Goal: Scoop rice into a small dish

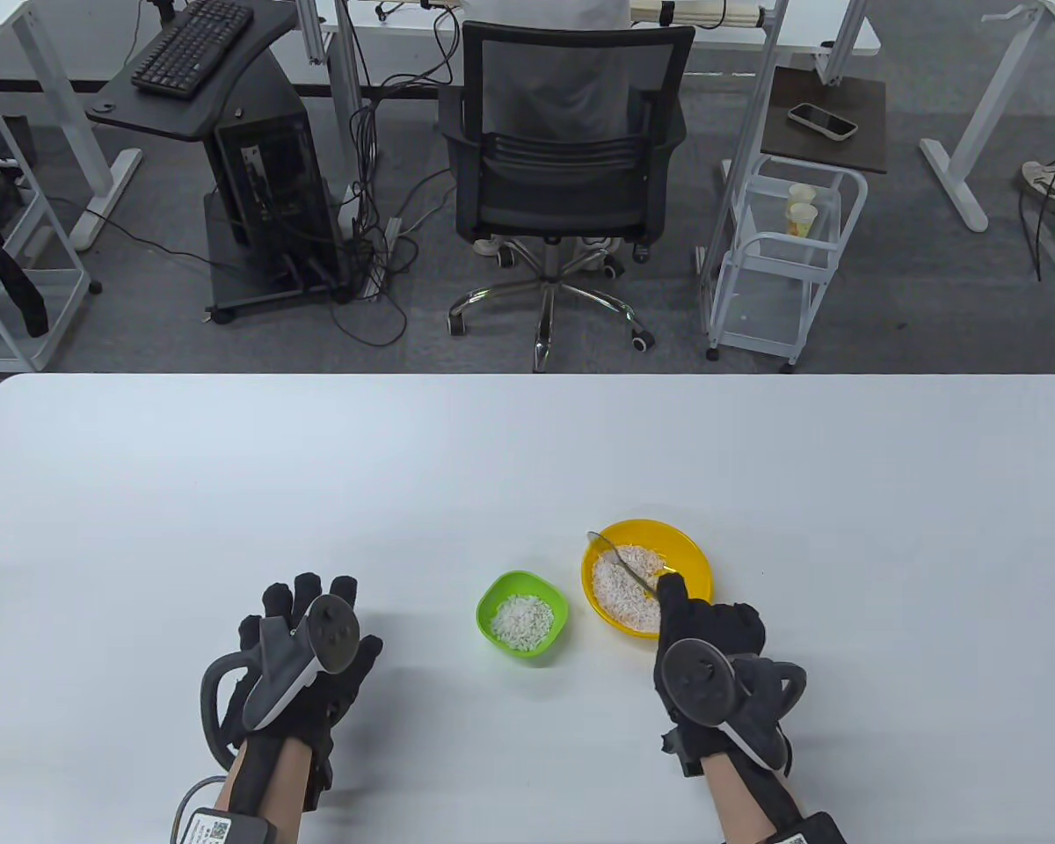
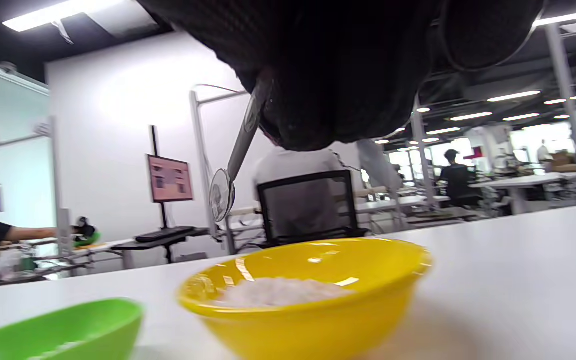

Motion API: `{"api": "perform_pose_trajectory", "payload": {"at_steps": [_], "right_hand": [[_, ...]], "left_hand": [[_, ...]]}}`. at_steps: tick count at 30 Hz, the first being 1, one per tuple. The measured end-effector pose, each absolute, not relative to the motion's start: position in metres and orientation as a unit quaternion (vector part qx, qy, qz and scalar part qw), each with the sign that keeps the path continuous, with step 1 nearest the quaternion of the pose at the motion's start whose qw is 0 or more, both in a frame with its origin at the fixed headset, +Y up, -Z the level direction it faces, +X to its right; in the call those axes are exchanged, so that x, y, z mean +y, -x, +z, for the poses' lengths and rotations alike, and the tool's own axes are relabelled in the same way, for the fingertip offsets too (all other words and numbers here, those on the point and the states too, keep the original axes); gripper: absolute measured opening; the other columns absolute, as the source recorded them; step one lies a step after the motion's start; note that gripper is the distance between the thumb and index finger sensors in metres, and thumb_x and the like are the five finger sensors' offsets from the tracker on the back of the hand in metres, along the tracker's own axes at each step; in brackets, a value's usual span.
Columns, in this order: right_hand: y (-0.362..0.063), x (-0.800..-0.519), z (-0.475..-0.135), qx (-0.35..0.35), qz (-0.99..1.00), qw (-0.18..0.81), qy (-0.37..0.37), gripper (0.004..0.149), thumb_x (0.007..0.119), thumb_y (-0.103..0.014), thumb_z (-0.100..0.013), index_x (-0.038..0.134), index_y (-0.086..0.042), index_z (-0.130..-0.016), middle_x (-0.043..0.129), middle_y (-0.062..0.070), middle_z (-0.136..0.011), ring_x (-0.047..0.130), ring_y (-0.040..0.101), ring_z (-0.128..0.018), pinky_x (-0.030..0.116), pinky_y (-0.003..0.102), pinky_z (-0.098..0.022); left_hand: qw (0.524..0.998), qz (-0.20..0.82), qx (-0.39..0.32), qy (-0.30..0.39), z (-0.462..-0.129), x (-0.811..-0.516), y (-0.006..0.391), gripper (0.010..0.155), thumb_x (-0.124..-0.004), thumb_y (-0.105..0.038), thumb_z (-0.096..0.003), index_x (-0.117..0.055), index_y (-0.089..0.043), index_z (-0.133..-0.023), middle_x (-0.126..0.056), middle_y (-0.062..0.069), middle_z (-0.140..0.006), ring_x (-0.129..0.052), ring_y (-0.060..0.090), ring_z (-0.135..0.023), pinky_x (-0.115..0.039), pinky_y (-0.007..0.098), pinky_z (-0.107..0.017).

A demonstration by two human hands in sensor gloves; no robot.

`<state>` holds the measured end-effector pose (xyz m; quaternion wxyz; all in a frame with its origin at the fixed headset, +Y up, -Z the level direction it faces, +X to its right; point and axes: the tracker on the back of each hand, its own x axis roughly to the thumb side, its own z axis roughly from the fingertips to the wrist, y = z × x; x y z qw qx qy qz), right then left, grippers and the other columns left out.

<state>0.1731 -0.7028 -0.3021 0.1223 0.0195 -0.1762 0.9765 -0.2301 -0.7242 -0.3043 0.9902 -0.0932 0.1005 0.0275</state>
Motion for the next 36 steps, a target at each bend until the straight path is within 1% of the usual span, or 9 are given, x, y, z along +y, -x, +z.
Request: {"api": "perform_pose_trajectory", "payload": {"at_steps": [5, 12, 14, 15, 17, 18, 22, 29, 36], "right_hand": [[-0.196, -0.712, -0.316, -0.135, 0.988, 0.051, 0.047, 0.045, 0.068, -0.016, -0.056, 0.072, -0.008, -0.1, 0.096, 0.016, -0.07, 0.091, 0.044, -0.059, 0.056, 0.075, -0.061], [-0.201, -0.719, -0.322, -0.105, 0.992, 0.04, 0.064, 0.044, 0.069, -0.016, -0.056, 0.073, -0.008, -0.099, 0.096, 0.016, -0.07, 0.091, 0.045, -0.059, 0.056, 0.075, -0.061], [-0.201, -0.724, -0.324, -0.083, 0.994, 0.038, 0.067, 0.045, 0.069, -0.016, -0.056, 0.073, -0.008, -0.1, 0.096, 0.015, -0.07, 0.092, 0.044, -0.058, 0.057, 0.075, -0.061], [-0.201, -0.726, -0.325, -0.073, 0.994, 0.051, 0.067, 0.045, 0.069, -0.016, -0.056, 0.073, -0.007, -0.099, 0.097, 0.015, -0.069, 0.092, 0.043, -0.057, 0.057, 0.075, -0.06], [-0.203, -0.729, -0.325, -0.049, 0.988, 0.126, 0.07, 0.045, 0.069, -0.015, -0.055, 0.073, -0.005, -0.099, 0.098, 0.015, -0.067, 0.093, 0.043, -0.055, 0.059, 0.074, -0.059], [-0.204, -0.732, -0.326, -0.03, 0.978, 0.19, 0.077, 0.045, 0.069, -0.015, -0.055, 0.073, -0.004, -0.099, 0.097, 0.016, -0.066, 0.093, 0.043, -0.053, 0.059, 0.075, -0.059], [-0.209, -0.744, -0.326, 0.031, 0.926, 0.36, 0.107, 0.046, 0.068, -0.012, -0.055, 0.072, 0.002, -0.099, 0.096, 0.018, -0.065, 0.092, 0.045, -0.051, 0.058, 0.075, -0.058], [-0.222, -0.75, -0.326, 0.051, 0.88, 0.445, 0.157, 0.045, 0.067, -0.012, -0.055, 0.072, 0.004, -0.097, 0.096, 0.019, -0.064, 0.092, 0.045, -0.049, 0.059, 0.074, -0.058], [-0.231, -0.746, -0.322, 0.052, 0.849, 0.492, 0.183, 0.045, 0.067, -0.012, -0.055, 0.073, 0.003, -0.097, 0.096, 0.019, -0.063, 0.092, 0.045, -0.049, 0.059, 0.073, -0.057]], "left_hand": [[0.99, 0.024, 0.1, 0.098, -0.305, -0.725, 0.229, 0.073, -0.062, -0.066, -0.0463, -0.034, -0.047, -0.111, -0.036, -0.005, -0.128, -0.032, 0.03, -0.118, -0.037, 0.058, -0.085], [0.99, 0.023, 0.102, 0.099, -0.305, -0.726, 0.23, 0.073, -0.062, -0.066, -0.0463, -0.034, -0.047, -0.111, -0.036, -0.005, -0.128, -0.033, 0.03, -0.118, -0.037, 0.058, -0.085], [0.99, 0.028, 0.1, 0.095, -0.304, -0.725, 0.23, 0.073, -0.062, -0.066, -0.0463, -0.034, -0.046, -0.111, -0.036, -0.004, -0.128, -0.033, 0.03, -0.118, -0.037, 0.058, -0.085], [0.99, 0.029, 0.1, 0.095, -0.304, -0.725, 0.23, 0.073, -0.062, -0.066, -0.0463, -0.034, -0.046, -0.111, -0.036, -0.004, -0.128, -0.033, 0.031, -0.118, -0.037, 0.058, -0.085], [0.99, 0.028, 0.098, 0.096, -0.304, -0.725, 0.229, 0.073, -0.062, -0.066, -0.0462, -0.034, -0.046, -0.111, -0.036, -0.004, -0.128, -0.033, 0.031, -0.118, -0.037, 0.058, -0.085], [0.99, 0.027, 0.098, 0.096, -0.304, -0.725, 0.229, 0.073, -0.062, -0.066, -0.0462, -0.034, -0.047, -0.111, -0.036, -0.005, -0.128, -0.033, 0.03, -0.118, -0.037, 0.058, -0.085], [0.99, 0.028, 0.098, 0.097, -0.304, -0.725, 0.229, 0.073, -0.062, -0.066, -0.0463, -0.034, -0.046, -0.111, -0.036, -0.005, -0.128, -0.033, 0.03, -0.118, -0.037, 0.058, -0.085], [0.99, 0.028, 0.099, 0.095, -0.304, -0.724, 0.23, 0.073, -0.062, -0.066, -0.0463, -0.034, -0.046, -0.111, -0.036, -0.005, -0.128, -0.033, 0.03, -0.118, -0.037, 0.058, -0.085], [0.99, 0.028, 0.097, 0.098, -0.304, -0.724, 0.229, 0.073, -0.062, -0.066, -0.0464, -0.034, -0.047, -0.111, -0.036, -0.005, -0.128, -0.033, 0.03, -0.118, -0.037, 0.058, -0.085]]}}
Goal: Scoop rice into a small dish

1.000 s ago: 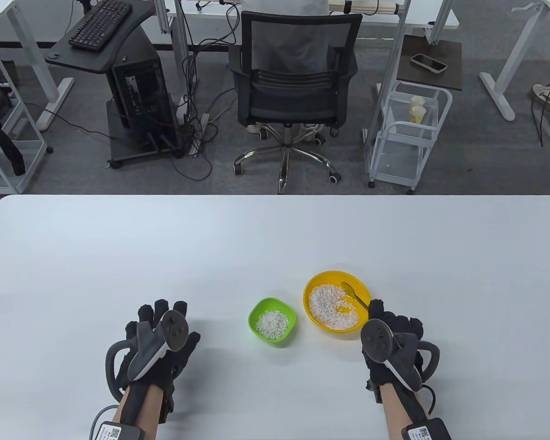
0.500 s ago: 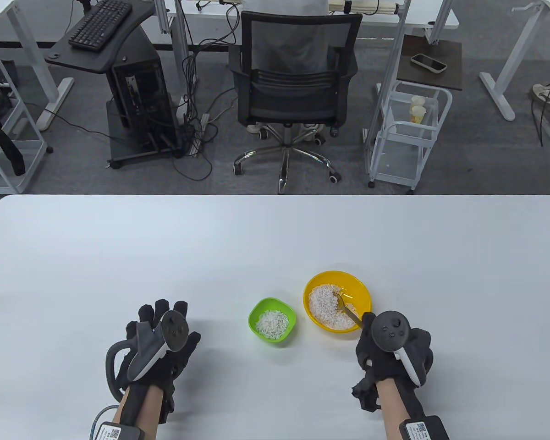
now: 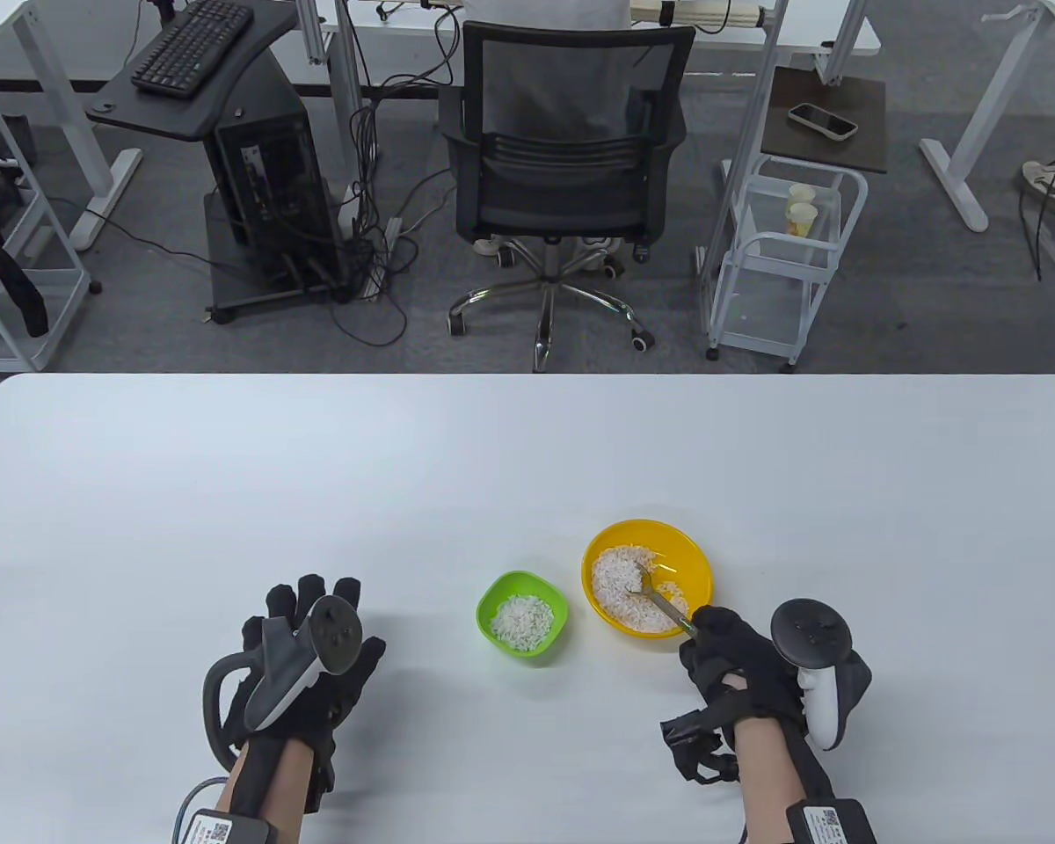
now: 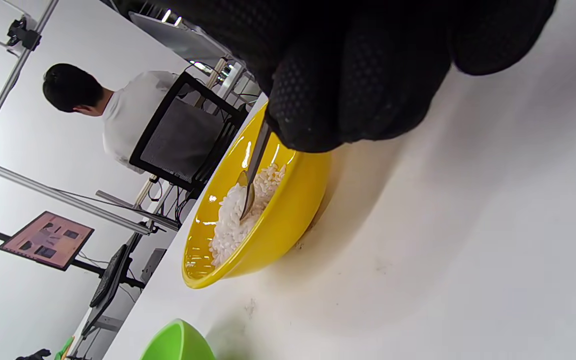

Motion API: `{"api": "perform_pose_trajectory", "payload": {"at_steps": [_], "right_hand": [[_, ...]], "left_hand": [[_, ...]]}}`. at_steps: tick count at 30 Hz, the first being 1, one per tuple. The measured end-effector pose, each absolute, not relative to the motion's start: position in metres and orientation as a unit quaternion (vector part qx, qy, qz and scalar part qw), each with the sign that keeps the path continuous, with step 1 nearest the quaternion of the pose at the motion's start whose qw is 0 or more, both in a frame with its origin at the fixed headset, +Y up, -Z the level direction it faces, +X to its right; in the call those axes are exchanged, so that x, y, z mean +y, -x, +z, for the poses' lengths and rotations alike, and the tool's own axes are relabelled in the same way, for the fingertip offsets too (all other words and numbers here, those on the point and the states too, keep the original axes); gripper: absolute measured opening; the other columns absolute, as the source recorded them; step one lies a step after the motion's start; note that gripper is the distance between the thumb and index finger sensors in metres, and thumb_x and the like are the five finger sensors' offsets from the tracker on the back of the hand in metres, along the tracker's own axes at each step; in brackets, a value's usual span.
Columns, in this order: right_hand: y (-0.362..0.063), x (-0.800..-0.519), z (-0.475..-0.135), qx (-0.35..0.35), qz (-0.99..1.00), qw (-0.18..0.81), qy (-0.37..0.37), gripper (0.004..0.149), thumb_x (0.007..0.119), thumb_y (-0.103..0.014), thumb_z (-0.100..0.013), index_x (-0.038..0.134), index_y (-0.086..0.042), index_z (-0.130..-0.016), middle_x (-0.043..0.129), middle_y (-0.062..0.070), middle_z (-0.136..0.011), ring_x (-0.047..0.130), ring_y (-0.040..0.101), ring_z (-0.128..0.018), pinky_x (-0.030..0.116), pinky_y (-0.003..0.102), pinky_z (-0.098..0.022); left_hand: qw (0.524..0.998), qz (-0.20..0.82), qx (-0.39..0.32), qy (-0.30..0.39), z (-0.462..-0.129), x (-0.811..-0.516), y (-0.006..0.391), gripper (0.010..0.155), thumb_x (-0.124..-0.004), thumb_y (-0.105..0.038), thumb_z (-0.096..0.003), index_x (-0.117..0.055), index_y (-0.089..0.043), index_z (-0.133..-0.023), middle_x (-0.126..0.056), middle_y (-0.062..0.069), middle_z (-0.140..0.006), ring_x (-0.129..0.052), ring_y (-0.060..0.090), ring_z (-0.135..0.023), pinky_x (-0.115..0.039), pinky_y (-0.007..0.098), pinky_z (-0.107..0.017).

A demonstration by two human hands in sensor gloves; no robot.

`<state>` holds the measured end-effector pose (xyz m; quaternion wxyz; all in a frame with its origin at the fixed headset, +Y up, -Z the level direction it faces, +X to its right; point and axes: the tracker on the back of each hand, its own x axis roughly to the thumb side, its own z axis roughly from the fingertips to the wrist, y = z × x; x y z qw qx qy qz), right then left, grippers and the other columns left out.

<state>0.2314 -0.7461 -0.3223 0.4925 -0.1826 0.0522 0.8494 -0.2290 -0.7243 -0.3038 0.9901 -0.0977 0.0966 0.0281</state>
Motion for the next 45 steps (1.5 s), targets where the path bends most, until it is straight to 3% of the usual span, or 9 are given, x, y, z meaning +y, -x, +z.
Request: {"api": "perform_pose_trajectory", "payload": {"at_steps": [14, 19, 28, 39, 45], "right_hand": [[-0.25, -0.736, -0.319, 0.043, 0.805, 0.563, 0.181, 0.044, 0.067, -0.011, -0.055, 0.074, 0.001, -0.097, 0.095, 0.02, -0.064, 0.09, 0.046, -0.05, 0.058, 0.073, -0.058], [-0.226, -0.734, -0.318, 0.072, 0.813, 0.563, 0.131, 0.044, 0.067, -0.011, -0.055, 0.074, 0.001, -0.097, 0.095, 0.019, -0.064, 0.091, 0.046, -0.05, 0.058, 0.073, -0.058], [-0.17, -0.741, -0.312, 0.097, 0.873, 0.476, 0.041, 0.044, 0.067, -0.012, -0.055, 0.073, 0.0, -0.097, 0.096, 0.018, -0.064, 0.091, 0.045, -0.05, 0.06, 0.072, -0.057], [-0.123, -0.737, -0.297, -0.033, 0.959, 0.274, -0.064, 0.044, 0.07, -0.016, -0.055, 0.074, -0.007, -0.098, 0.098, 0.016, -0.067, 0.092, 0.044, -0.056, 0.059, 0.072, -0.06], [-0.111, -0.726, -0.287, -0.159, 0.972, 0.098, -0.14, 0.043, 0.071, -0.018, -0.054, 0.076, -0.012, -0.097, 0.099, 0.014, -0.068, 0.093, 0.042, -0.057, 0.059, 0.072, -0.061]], "left_hand": [[0.99, 0.028, 0.097, 0.1, -0.304, -0.725, 0.229, 0.073, -0.062, -0.066, -0.0463, -0.034, -0.046, -0.111, -0.036, -0.005, -0.128, -0.033, 0.03, -0.118, -0.037, 0.058, -0.085], [0.989, 0.026, 0.098, 0.104, -0.306, -0.727, 0.23, 0.073, -0.062, -0.066, -0.0462, -0.034, -0.046, -0.111, -0.036, -0.005, -0.128, -0.033, 0.03, -0.118, -0.037, 0.058, -0.085], [0.989, 0.024, 0.099, 0.104, -0.305, -0.727, 0.23, 0.073, -0.062, -0.066, -0.0463, -0.034, -0.047, -0.111, -0.036, -0.005, -0.128, -0.033, 0.031, -0.118, -0.037, 0.058, -0.085], [0.99, 0.021, 0.098, 0.104, -0.306, -0.728, 0.229, 0.073, -0.062, -0.066, -0.0463, -0.035, -0.046, -0.111, -0.038, -0.004, -0.128, -0.034, 0.031, -0.118, -0.037, 0.058, -0.085], [0.989, 0.017, 0.098, 0.109, -0.306, -0.729, 0.227, 0.073, -0.062, -0.066, -0.0463, -0.035, -0.046, -0.111, -0.038, -0.005, -0.128, -0.034, 0.03, -0.119, -0.037, 0.058, -0.085]]}}
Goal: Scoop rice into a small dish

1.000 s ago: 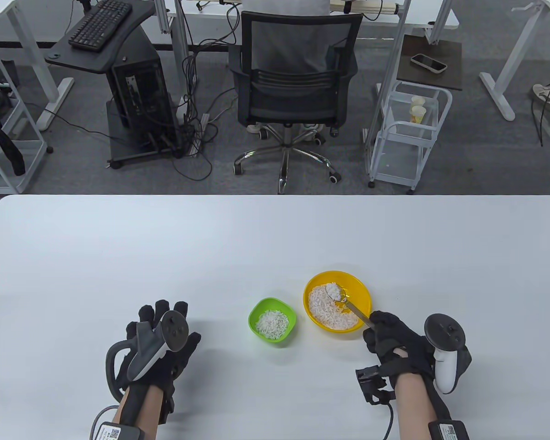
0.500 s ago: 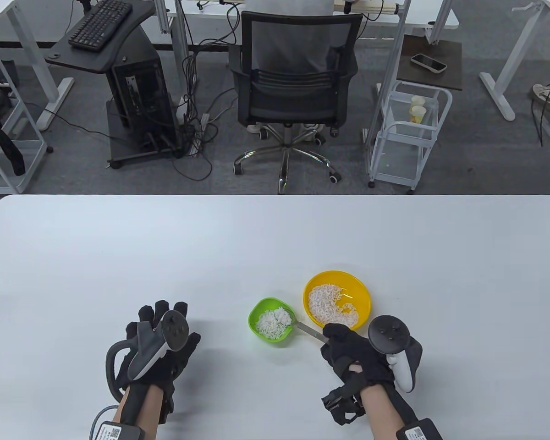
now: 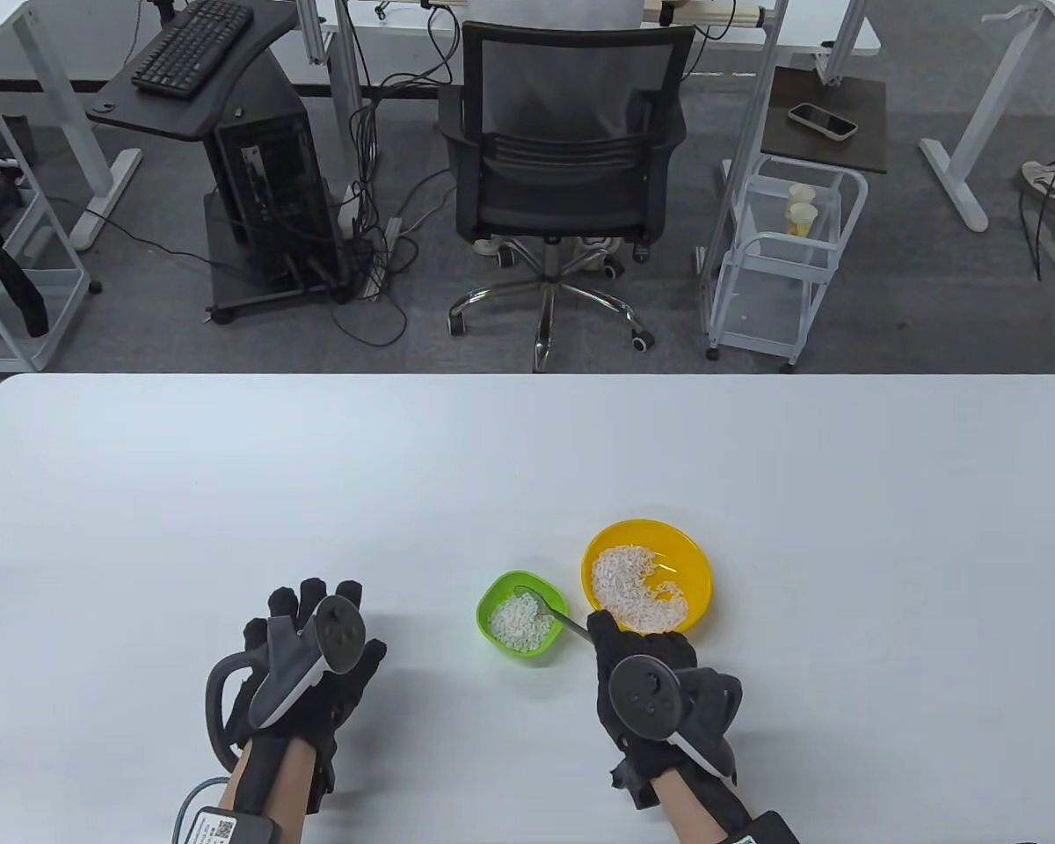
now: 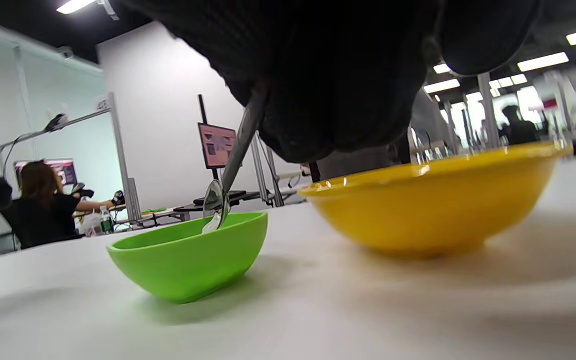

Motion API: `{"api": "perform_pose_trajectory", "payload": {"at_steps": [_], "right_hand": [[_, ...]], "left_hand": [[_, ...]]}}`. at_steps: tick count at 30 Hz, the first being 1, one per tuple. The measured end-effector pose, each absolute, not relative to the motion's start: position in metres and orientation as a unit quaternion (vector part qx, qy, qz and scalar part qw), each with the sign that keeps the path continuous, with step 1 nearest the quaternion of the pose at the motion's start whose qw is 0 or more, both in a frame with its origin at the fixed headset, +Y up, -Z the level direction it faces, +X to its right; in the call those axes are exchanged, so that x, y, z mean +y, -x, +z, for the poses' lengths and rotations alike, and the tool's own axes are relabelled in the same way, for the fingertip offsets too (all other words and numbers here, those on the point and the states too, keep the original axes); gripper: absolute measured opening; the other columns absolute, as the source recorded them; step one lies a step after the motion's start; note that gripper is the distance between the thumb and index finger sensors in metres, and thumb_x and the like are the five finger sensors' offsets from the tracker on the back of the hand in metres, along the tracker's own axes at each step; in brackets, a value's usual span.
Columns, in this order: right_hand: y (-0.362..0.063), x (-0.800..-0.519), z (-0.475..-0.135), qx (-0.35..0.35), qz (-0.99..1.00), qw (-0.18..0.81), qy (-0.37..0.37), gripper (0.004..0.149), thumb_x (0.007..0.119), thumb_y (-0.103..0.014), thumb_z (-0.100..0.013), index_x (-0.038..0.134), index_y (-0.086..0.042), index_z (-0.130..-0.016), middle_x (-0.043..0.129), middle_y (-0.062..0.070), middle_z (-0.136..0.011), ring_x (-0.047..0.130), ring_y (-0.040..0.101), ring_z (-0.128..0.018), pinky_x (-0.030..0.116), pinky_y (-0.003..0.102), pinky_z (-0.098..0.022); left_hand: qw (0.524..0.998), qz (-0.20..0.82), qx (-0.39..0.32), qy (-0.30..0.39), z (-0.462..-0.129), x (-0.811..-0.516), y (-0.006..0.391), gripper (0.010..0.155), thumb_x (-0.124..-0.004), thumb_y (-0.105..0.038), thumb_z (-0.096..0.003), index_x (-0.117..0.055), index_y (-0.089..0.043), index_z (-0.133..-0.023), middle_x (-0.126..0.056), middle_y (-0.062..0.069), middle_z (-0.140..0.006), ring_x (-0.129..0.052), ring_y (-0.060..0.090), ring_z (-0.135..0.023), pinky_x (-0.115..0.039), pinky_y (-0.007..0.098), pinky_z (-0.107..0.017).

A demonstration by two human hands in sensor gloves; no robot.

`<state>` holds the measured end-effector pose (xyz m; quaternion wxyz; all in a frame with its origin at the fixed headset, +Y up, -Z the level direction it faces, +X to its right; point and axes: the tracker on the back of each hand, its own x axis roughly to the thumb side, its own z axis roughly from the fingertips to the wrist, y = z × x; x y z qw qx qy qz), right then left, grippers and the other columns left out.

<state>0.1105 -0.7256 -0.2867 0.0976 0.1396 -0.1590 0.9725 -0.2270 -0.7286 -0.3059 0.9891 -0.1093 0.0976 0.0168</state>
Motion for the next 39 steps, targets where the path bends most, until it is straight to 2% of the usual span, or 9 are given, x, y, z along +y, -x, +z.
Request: {"api": "perform_pose_trajectory", "payload": {"at_steps": [3, 7, 13, 19, 25, 29, 32, 35, 39], "right_hand": [[-0.104, -0.723, -0.281, -0.207, 0.961, -0.013, -0.184, 0.042, 0.071, -0.02, -0.054, 0.077, -0.018, -0.096, 0.1, 0.01, -0.069, 0.095, 0.039, -0.058, 0.059, 0.072, -0.062], [-0.1, -0.721, -0.278, -0.231, 0.951, -0.047, -0.201, 0.042, 0.071, -0.021, -0.054, 0.077, -0.02, -0.095, 0.1, 0.009, -0.071, 0.094, 0.038, -0.059, 0.057, 0.072, -0.063], [-0.127, -0.699, -0.28, -0.28, 0.952, 0.036, -0.117, 0.042, 0.07, -0.019, -0.054, 0.077, -0.016, -0.096, 0.099, 0.012, -0.068, 0.093, 0.041, -0.057, 0.054, 0.074, -0.063], [-0.193, -0.715, -0.308, -0.153, 0.955, 0.244, 0.072, 0.043, 0.07, -0.015, -0.055, 0.077, -0.008, -0.096, 0.099, 0.017, -0.066, 0.092, 0.044, -0.053, 0.052, 0.076, -0.06], [-0.217, -0.742, -0.322, -0.01, 0.897, 0.412, 0.157, 0.044, 0.07, -0.014, -0.055, 0.074, -0.003, -0.098, 0.099, 0.019, -0.066, 0.093, 0.045, -0.052, 0.055, 0.076, -0.059], [-0.212, -0.747, -0.323, 0.053, 0.899, 0.408, 0.154, 0.048, 0.068, -0.016, -0.057, 0.068, -0.002, -0.102, 0.097, 0.022, -0.069, 0.092, 0.047, -0.054, 0.053, 0.076, -0.059], [-0.209, -0.744, -0.321, 0.053, 0.912, 0.381, 0.142, 0.052, 0.068, -0.023, -0.058, 0.064, -0.001, -0.105, 0.095, 0.026, -0.075, 0.09, 0.051, -0.06, 0.051, 0.077, -0.06], [-0.209, -0.739, -0.32, 0.062, 0.924, 0.35, 0.139, 0.057, 0.067, -0.032, -0.06, 0.059, -0.003, -0.109, 0.086, 0.033, -0.089, 0.082, 0.058, -0.075, 0.043, 0.081, -0.06], [-0.218, -0.726, -0.317, 0.022, 0.939, 0.302, 0.161, 0.062, 0.067, -0.037, -0.061, 0.053, -0.005, -0.112, 0.073, 0.035, -0.101, 0.068, 0.062, -0.088, 0.035, 0.083, -0.062]], "left_hand": [[0.989, 0.017, 0.096, 0.111, -0.306, -0.729, 0.227, 0.073, -0.062, -0.066, -0.0463, -0.035, -0.046, -0.111, -0.038, -0.005, -0.128, -0.034, 0.03, -0.118, -0.037, 0.058, -0.085], [0.989, 0.015, 0.097, 0.11, -0.306, -0.729, 0.226, 0.073, -0.062, -0.066, -0.0464, -0.035, -0.046, -0.111, -0.038, -0.005, -0.128, -0.034, 0.03, -0.118, -0.038, 0.058, -0.085], [0.989, 0.02, 0.095, 0.108, -0.305, -0.728, 0.226, 0.073, -0.062, -0.066, -0.0463, -0.035, -0.046, -0.111, -0.038, -0.004, -0.128, -0.034, 0.03, -0.118, -0.038, 0.058, -0.085], [0.989, 0.017, 0.094, 0.112, -0.307, -0.73, 0.225, 0.073, -0.062, -0.066, -0.0462, -0.035, -0.046, -0.111, -0.038, -0.005, -0.128, -0.034, 0.03, -0.118, -0.037, 0.058, -0.085], [0.989, 0.017, 0.092, 0.11, -0.306, -0.73, 0.225, 0.073, -0.062, -0.066, -0.0463, -0.035, -0.046, -0.111, -0.038, -0.004, -0.128, -0.034, 0.03, -0.118, -0.038, 0.058, -0.085], [0.989, 0.015, 0.093, 0.112, -0.306, -0.73, 0.224, 0.073, -0.062, -0.066, -0.0463, -0.034, -0.046, -0.111, -0.038, -0.005, -0.128, -0.034, 0.03, -0.118, -0.038, 0.058, -0.085], [0.989, 0.018, 0.092, 0.111, -0.307, -0.731, 0.225, 0.073, -0.062, -0.066, -0.0463, -0.035, -0.046, -0.111, -0.038, -0.005, -0.128, -0.034, 0.03, -0.118, -0.038, 0.058, -0.085], [0.989, 0.015, 0.095, 0.113, -0.307, -0.732, 0.225, 0.073, -0.062, -0.066, -0.0463, -0.034, -0.046, -0.111, -0.038, -0.005, -0.128, -0.034, 0.03, -0.118, -0.037, 0.058, -0.085], [0.988, 0.012, 0.099, 0.115, -0.309, -0.734, 0.226, 0.073, -0.062, -0.066, -0.0463, -0.034, -0.046, -0.111, -0.037, -0.004, -0.128, -0.034, 0.031, -0.118, -0.037, 0.058, -0.085]]}}
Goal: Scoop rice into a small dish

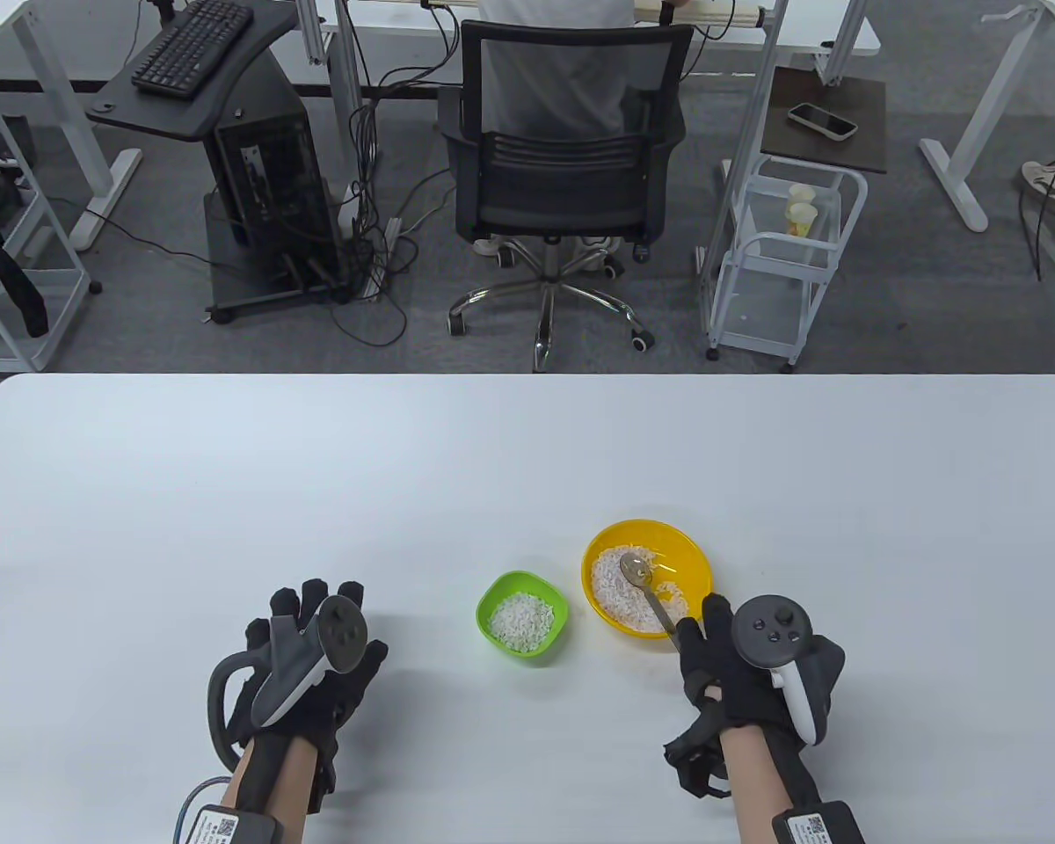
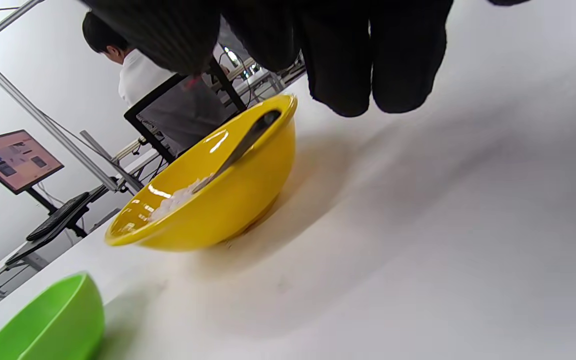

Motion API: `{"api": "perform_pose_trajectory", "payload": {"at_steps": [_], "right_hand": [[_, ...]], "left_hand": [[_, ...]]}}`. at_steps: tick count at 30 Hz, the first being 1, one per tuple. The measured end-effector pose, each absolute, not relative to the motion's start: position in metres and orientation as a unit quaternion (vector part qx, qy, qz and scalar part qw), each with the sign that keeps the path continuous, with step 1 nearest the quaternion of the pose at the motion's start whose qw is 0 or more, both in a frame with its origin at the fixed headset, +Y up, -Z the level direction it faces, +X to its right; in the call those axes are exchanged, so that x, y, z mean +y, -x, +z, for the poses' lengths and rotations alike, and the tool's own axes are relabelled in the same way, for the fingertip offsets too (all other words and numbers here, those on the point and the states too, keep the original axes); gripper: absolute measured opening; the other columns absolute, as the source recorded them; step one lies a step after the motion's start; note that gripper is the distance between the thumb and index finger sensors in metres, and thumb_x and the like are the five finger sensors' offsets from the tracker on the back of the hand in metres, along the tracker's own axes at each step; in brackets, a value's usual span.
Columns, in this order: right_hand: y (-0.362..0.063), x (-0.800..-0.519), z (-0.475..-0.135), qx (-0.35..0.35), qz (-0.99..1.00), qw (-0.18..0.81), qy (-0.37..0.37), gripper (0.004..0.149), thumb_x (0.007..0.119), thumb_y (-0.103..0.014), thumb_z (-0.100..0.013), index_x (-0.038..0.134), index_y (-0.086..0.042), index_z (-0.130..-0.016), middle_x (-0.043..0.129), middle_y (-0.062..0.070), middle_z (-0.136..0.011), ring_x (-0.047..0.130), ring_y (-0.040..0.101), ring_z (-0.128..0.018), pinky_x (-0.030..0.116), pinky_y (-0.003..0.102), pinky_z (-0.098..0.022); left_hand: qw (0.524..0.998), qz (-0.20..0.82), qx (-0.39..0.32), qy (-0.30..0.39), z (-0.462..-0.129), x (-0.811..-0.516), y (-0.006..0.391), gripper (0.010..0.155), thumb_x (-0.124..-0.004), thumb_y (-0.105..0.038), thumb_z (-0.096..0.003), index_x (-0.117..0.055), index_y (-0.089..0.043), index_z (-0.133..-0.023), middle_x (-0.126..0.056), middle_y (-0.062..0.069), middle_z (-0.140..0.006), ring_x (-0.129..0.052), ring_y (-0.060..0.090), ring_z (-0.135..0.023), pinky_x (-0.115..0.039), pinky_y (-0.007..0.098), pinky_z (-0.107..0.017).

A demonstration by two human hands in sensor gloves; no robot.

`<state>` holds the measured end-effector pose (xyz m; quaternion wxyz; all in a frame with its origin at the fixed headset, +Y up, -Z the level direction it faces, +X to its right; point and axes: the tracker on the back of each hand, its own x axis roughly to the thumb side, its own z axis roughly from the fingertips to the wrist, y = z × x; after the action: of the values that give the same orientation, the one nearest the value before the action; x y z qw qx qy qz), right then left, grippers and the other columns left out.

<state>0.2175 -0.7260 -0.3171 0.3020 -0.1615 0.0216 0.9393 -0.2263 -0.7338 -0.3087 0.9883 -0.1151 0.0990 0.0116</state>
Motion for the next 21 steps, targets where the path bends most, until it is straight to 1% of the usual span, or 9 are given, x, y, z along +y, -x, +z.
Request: {"api": "perform_pose_trajectory", "payload": {"at_steps": [3, 5, 7, 9, 11, 13, 16, 19, 21], "right_hand": [[-0.224, -0.723, -0.318, 0.018, 0.948, 0.263, 0.177, 0.062, 0.066, -0.038, -0.061, 0.053, -0.006, -0.112, 0.068, 0.034, -0.105, 0.061, 0.063, -0.093, 0.029, 0.084, -0.062], [-0.227, -0.723, -0.32, 0.0, 0.962, 0.213, 0.171, 0.062, 0.066, -0.039, -0.061, 0.053, -0.007, -0.112, 0.066, 0.033, -0.107, 0.058, 0.064, -0.095, 0.029, 0.084, -0.062], [-0.228, -0.723, -0.322, -0.018, 0.971, 0.168, 0.168, 0.063, 0.067, -0.04, -0.061, 0.05, -0.011, -0.114, 0.06, 0.026, -0.114, 0.05, 0.063, -0.1, 0.027, 0.084, -0.062], [-0.23, -0.723, -0.325, -0.023, 0.981, 0.136, 0.138, 0.064, 0.067, -0.041, -0.06, 0.044, -0.017, -0.115, 0.046, 0.019, -0.121, 0.038, 0.062, -0.105, 0.024, 0.084, -0.062], [-0.232, -0.724, -0.326, -0.011, 0.982, 0.124, 0.143, 0.067, 0.067, -0.044, -0.06, 0.034, -0.024, -0.115, 0.029, 0.011, -0.124, 0.021, 0.057, -0.108, 0.016, 0.081, -0.064], [-0.235, -0.725, -0.327, -0.003, 0.98, 0.131, 0.147, 0.07, 0.068, -0.044, -0.06, 0.026, -0.027, -0.114, 0.017, 0.012, -0.123, 0.009, 0.054, -0.106, 0.01, 0.077, -0.064], [-0.238, -0.725, -0.327, 0.001, 0.979, 0.138, 0.152, 0.075, 0.071, -0.045, -0.06, 0.019, -0.028, -0.112, 0.006, 0.014, -0.12, -0.003, 0.05, -0.101, 0.004, 0.073, -0.063], [-0.238, -0.725, -0.327, 0.005, 0.979, 0.131, 0.154, 0.08, 0.071, -0.049, -0.059, 0.015, -0.027, -0.112, 0.001, 0.016, -0.118, -0.007, 0.05, -0.099, 0.002, 0.073, -0.061], [-0.238, -0.726, -0.327, 0.005, 0.979, 0.135, 0.15, 0.079, 0.071, -0.049, -0.059, 0.016, -0.026, -0.112, 0.001, 0.017, -0.118, -0.007, 0.051, -0.099, 0.002, 0.073, -0.061]], "left_hand": [[0.989, 0.012, 0.1, 0.108, -0.308, -0.733, 0.227, 0.074, -0.062, -0.066, -0.0461, -0.032, -0.047, -0.111, -0.033, -0.004, -0.128, -0.032, 0.03, -0.118, -0.037, 0.058, -0.085], [0.991, 0.022, 0.099, 0.09, -0.306, -0.731, 0.228, 0.074, -0.062, -0.066, -0.0461, -0.031, -0.047, -0.111, -0.031, -0.004, -0.128, -0.031, 0.031, -0.118, -0.037, 0.058, -0.085], [0.991, 0.026, 0.1, 0.084, -0.306, -0.73, 0.23, 0.075, -0.062, -0.066, -0.046, -0.029, -0.047, -0.11, -0.03, -0.005, -0.128, -0.03, 0.031, -0.118, -0.037, 0.058, -0.085], [0.991, 0.026, 0.104, 0.086, -0.307, -0.731, 0.233, 0.075, -0.062, -0.066, -0.0462, -0.027, -0.047, -0.11, -0.029, -0.006, -0.128, -0.03, 0.031, -0.118, -0.036, 0.058, -0.085], [0.99, 0.026, 0.108, 0.087, -0.308, -0.732, 0.235, 0.076, -0.062, -0.066, -0.0462, -0.024, -0.047, -0.11, -0.027, -0.006, -0.128, -0.028, 0.031, -0.118, -0.036, 0.058, -0.085], [0.99, 0.026, 0.11, 0.087, -0.309, -0.733, 0.237, 0.077, -0.062, -0.066, -0.0461, -0.022, -0.047, -0.109, -0.025, -0.005, -0.128, -0.027, 0.031, -0.118, -0.035, 0.058, -0.085], [0.99, 0.027, 0.109, 0.089, -0.308, -0.733, 0.237, 0.078, -0.061, -0.066, -0.0462, -0.02, -0.047, -0.109, -0.023, -0.004, -0.127, -0.026, 0.031, -0.118, -0.035, 0.058, -0.085], [0.99, 0.029, 0.105, 0.088, -0.307, -0.733, 0.234, 0.078, -0.061, -0.066, -0.0462, -0.02, -0.047, -0.109, -0.023, -0.003, -0.127, -0.026, 0.031, -0.118, -0.035, 0.058, -0.085], [0.99, 0.03, 0.102, 0.089, -0.306, -0.733, 0.233, 0.078, -0.061, -0.066, -0.0462, -0.02, -0.047, -0.109, -0.023, -0.003, -0.127, -0.026, 0.031, -0.118, -0.035, 0.058, -0.085]]}}
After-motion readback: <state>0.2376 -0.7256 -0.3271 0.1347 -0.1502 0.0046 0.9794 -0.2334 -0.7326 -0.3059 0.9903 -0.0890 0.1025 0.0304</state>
